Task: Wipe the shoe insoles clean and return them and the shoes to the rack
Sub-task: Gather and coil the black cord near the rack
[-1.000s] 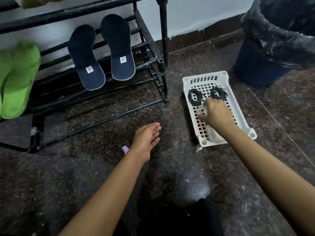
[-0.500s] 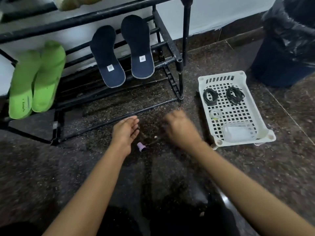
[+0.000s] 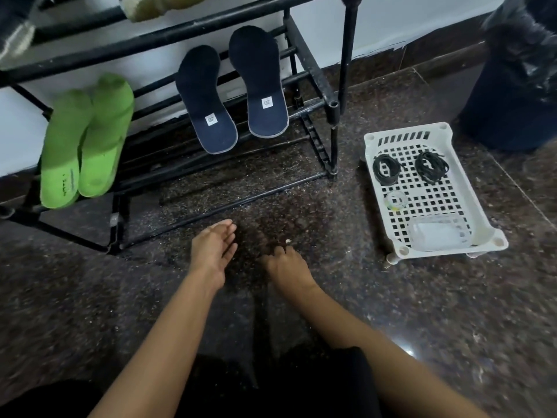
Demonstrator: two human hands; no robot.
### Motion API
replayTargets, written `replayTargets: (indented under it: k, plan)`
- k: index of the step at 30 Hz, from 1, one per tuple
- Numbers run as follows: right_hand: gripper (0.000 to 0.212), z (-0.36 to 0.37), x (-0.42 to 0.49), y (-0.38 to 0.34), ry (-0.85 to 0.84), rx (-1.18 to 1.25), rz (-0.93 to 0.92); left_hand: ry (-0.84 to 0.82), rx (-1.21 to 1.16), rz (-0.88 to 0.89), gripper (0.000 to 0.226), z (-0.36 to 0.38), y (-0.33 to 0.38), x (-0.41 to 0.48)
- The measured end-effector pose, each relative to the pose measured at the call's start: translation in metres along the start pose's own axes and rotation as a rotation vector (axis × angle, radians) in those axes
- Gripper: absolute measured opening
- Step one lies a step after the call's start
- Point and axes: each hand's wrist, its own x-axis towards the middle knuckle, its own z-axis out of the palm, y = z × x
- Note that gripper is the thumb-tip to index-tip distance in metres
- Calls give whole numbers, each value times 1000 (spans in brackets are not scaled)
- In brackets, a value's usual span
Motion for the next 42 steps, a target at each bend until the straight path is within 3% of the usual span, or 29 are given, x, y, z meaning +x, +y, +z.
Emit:
replayTargets:
  k: [4,6,10,16,21,26,28,31,33,35,38,42]
  plan:
    - [11,-25,-18,37,425,456,212,-73,19,-15,18,30,-11,-11]
    - [16,-49,-26,70,546,597,283,-138,44,-14,19,48,-16,-20]
    - [24,-101,-48,152,703,609,403,-289,157,-32,21,82,-28,-37]
    - [14,-112,-74,249,666,508,765,-439,301,-47,18,124,-50,-61]
    - [18,-104,-70,278,478,438,878,-547,420,-37,16,145,-61,-77]
    - [22,-98,-65,280,377,423,867,-579,494,-23,16,152,-67,-83]
    - [30,-99,-71,276,444,453,856,-588,508,-33,16,153,-69,-84]
    - [35,-98,-100,249,775,432,874,-604,519,-55,15,152,-73,-85]
    - [37,-89,-121,219,1007,510,978,-609,539,-60,15,151,-76,-86]
    - [44,-75,-138,194,1113,633,1135,-617,573,-41,16,151,-80,-87]
    - [55,-51,-150,177,1005,884,1321,-667,620,-11,28,153,-81,-93]
    - [55,-42,-142,166,884,941,1162,-745,624,-25,37,160,-81,-103]
